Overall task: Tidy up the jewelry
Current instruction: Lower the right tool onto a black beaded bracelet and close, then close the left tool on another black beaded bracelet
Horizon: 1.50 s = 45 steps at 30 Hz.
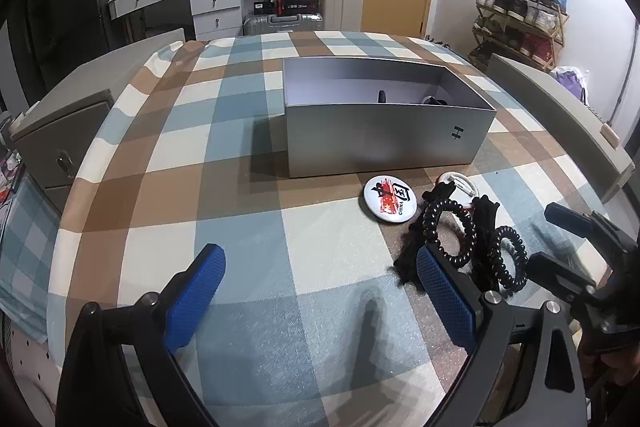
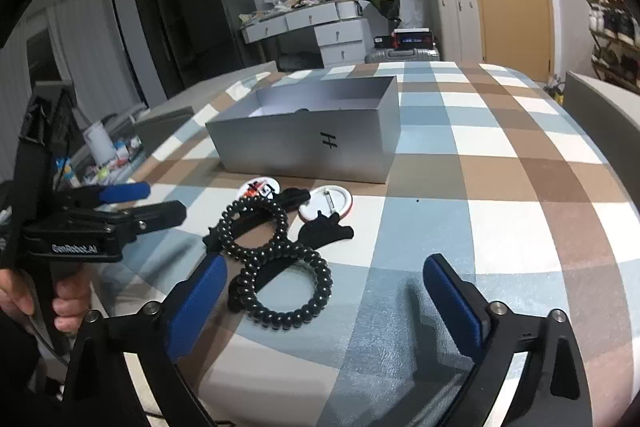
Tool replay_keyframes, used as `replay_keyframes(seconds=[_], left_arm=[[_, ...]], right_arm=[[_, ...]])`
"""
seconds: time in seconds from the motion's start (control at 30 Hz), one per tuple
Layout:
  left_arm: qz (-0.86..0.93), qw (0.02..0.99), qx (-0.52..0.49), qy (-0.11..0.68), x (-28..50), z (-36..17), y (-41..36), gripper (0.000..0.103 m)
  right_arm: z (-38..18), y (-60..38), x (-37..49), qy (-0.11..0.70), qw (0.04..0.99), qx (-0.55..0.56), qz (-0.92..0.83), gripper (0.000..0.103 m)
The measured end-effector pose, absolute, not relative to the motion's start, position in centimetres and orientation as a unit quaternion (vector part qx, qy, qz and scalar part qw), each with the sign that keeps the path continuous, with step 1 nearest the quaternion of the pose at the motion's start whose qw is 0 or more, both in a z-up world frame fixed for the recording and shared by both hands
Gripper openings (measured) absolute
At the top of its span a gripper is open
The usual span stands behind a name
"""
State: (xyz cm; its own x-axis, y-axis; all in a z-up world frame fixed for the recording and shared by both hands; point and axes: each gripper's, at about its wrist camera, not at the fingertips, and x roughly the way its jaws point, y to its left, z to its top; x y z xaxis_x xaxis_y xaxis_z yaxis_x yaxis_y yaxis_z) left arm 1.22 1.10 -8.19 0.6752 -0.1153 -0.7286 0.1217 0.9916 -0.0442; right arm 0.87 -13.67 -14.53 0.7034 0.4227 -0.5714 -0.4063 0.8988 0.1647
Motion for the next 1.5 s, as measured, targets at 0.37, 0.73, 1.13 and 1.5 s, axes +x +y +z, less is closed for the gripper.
replay_keyframes(seconds=[0.37,0.73,1.13,1.5], left_arm=[[-0.058,0.912,0.005,0.406,1.1,-8.5,1.1,0.094],[-0.062,0.911,0.011,0.408,1.2,-8.3,0.5,0.094],[-0.104,0.911,0.029,0.398,1.9,-7.3,-1.8,0.094],[-0.125,0.896,0.049,0.423,3.7,-7.9,-3.7,0.094]], right_arm=[[-15.3,-12.7,1.3,0.335,0.92,-0.034,0.203,0.045],[-15.4,-11.4,0.4,0.317,0.923,-0.094,0.197,0.009],[-14.4,-14.9,0.4,0.305,0.931,-0.012,0.201,0.009],[-14.6,-17.6,0.5,0.308,0.933,0.02,0.183,0.009]])
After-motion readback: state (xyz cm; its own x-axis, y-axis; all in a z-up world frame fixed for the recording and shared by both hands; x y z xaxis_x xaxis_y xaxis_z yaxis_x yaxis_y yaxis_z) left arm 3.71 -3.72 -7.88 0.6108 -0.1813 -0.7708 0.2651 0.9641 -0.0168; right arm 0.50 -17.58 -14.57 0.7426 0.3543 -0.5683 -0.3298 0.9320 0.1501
